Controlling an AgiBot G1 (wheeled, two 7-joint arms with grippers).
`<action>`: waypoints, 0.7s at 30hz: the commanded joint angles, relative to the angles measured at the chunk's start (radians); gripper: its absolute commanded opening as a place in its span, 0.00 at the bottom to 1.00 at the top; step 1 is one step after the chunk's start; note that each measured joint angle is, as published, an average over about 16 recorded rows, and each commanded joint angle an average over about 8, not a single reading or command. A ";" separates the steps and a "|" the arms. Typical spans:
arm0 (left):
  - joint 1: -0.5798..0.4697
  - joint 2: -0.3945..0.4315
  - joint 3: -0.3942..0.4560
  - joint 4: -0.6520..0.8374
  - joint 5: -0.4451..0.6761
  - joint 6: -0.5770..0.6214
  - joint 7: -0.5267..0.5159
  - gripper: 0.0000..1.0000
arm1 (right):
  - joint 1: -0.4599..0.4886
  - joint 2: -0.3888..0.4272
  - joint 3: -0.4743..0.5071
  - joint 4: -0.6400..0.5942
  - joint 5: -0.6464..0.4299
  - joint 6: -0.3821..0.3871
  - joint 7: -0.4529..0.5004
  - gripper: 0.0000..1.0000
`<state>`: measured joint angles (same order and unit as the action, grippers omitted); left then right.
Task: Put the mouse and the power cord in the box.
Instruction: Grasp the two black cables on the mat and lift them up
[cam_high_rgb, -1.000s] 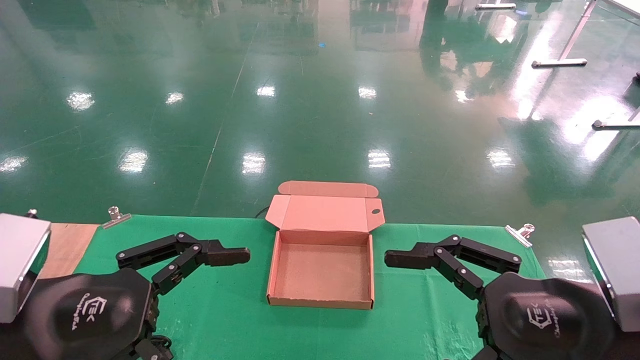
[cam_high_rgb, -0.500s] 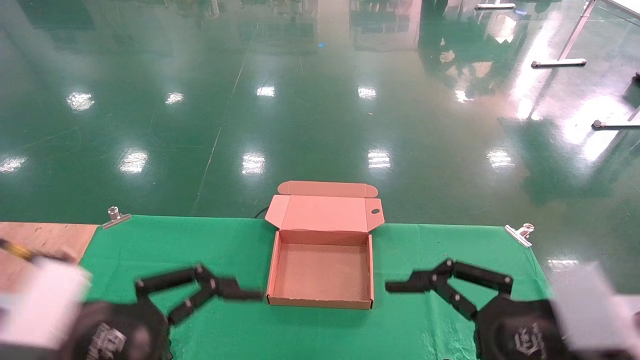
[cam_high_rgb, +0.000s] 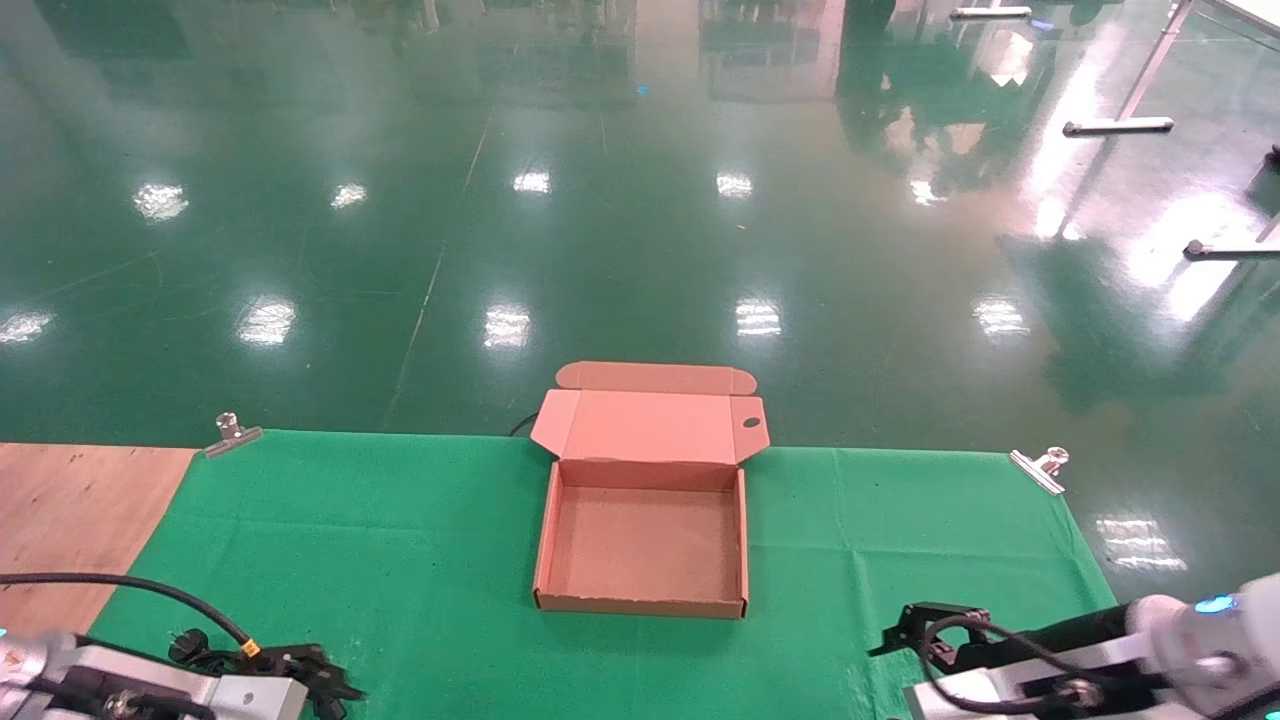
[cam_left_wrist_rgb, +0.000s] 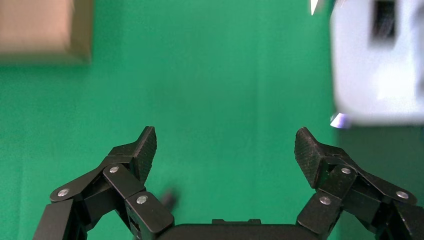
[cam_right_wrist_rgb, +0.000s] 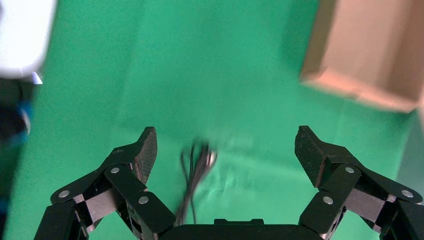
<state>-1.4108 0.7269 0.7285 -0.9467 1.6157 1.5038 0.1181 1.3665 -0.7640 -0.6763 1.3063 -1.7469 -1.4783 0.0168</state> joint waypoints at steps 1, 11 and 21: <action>-0.030 0.033 0.038 0.065 0.092 -0.020 0.049 1.00 | 0.003 -0.027 -0.039 -0.004 -0.093 0.019 0.002 1.00; -0.114 0.178 0.103 0.424 0.277 -0.218 0.257 1.00 | 0.013 -0.147 -0.119 -0.242 -0.271 0.119 -0.098 1.00; -0.133 0.242 0.074 0.683 0.242 -0.338 0.411 1.00 | 0.045 -0.235 -0.136 -0.502 -0.280 0.180 -0.241 1.00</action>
<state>-1.5432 0.9670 0.8057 -0.2731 1.8626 1.1713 0.5222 1.4104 -0.9953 -0.8112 0.8123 -2.0262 -1.3032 -0.2178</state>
